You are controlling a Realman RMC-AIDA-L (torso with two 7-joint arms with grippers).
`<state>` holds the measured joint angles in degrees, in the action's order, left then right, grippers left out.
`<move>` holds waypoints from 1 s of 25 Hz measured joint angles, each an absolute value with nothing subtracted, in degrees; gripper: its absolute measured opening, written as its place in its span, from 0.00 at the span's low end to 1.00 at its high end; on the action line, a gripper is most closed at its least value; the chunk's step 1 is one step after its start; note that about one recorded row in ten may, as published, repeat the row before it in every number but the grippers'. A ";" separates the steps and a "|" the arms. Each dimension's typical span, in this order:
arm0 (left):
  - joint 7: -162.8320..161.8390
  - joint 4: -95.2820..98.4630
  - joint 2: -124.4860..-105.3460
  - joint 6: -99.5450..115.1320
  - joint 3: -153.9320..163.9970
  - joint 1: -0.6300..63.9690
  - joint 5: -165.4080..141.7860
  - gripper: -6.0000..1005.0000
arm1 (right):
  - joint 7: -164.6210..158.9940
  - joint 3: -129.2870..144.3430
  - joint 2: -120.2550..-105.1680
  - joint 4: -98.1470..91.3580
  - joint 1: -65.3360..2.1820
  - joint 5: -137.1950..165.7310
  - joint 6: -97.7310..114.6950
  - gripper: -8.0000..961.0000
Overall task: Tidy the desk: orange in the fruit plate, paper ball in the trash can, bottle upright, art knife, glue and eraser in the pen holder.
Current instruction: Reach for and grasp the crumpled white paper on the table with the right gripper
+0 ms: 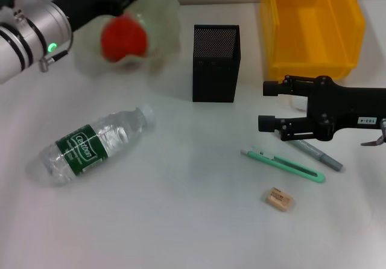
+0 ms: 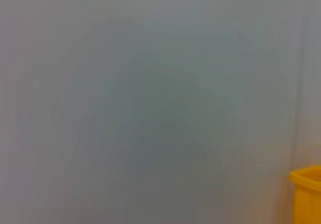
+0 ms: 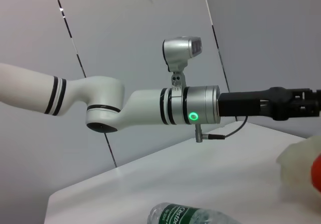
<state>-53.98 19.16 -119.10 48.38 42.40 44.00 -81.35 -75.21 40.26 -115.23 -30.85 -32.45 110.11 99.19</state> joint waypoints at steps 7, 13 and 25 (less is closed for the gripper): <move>-55.41 19.27 -119.11 54.16 43.76 42.16 -79.33 0.60 | -75.93 40.25 -115.19 -30.92 -32.47 110.11 98.38 0.79; -55.81 19.91 -118.74 73.08 43.71 34.85 -77.33 0.72 | -82.34 40.25 -115.24 -33.15 -32.30 110.12 95.46 0.79; -48.80 12.61 -119.18 82.34 46.81 28.79 -77.44 0.72 | -132.40 47.69 -116.25 -59.84 -36.06 128.38 87.30 0.78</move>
<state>-48.79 12.61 -119.18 82.34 46.81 28.79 -77.44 -132.40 47.69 -116.25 -59.84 -36.06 128.38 87.30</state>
